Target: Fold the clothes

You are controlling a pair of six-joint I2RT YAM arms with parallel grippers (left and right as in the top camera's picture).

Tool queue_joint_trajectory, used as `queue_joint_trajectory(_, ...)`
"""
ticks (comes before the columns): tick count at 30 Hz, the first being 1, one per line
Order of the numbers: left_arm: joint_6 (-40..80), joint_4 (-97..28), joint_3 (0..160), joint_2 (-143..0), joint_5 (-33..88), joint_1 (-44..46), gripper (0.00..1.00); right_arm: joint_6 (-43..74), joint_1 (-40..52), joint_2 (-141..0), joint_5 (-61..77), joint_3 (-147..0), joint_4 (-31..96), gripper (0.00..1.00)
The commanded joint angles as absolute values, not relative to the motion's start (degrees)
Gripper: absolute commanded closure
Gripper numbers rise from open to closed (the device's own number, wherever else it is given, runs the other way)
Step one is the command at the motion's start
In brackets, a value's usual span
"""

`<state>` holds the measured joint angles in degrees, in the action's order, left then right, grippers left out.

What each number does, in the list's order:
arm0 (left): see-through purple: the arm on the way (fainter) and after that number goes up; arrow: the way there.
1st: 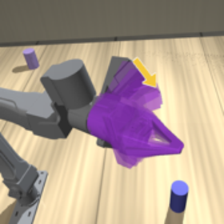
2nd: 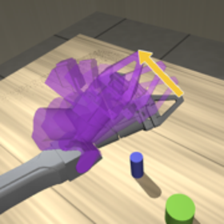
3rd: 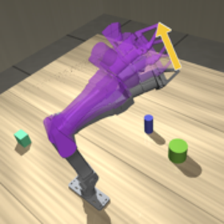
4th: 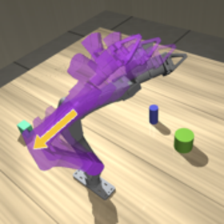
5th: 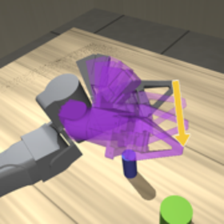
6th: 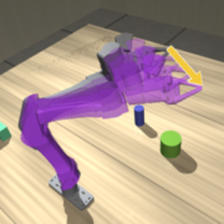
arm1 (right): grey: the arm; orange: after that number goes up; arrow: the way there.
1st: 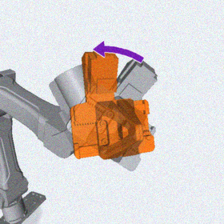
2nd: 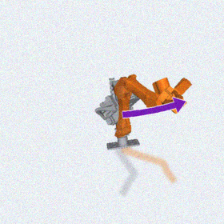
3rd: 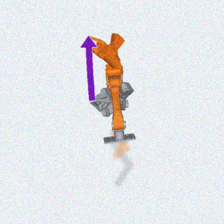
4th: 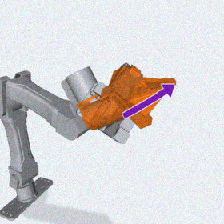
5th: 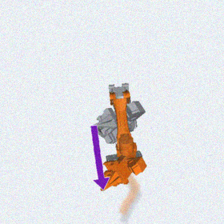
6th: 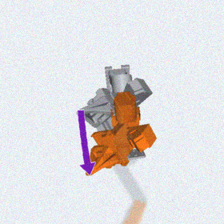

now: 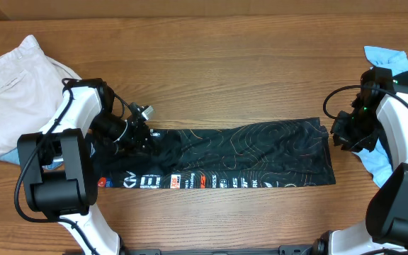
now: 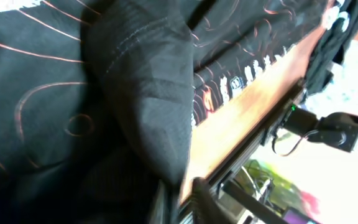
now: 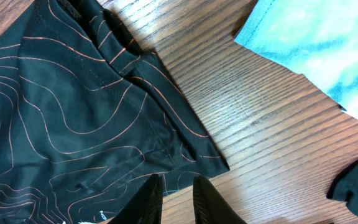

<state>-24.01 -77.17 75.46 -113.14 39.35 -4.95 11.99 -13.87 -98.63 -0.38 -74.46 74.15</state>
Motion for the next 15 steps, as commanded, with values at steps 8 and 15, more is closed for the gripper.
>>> queue_joint_trajectory(8,-4.19,-66.13,75.16,-112.79,28.12,-4.8,0.52,12.21,-14.11,-97.21,-0.12,-74.19,74.06,0.8)
queue_joint_trajectory(15,-2.57,-65.39,76.2,-112.03,28.53,-4.8,0.69,12.21,-14.11,-97.21,0.12,-74.19,74.02,0.78)
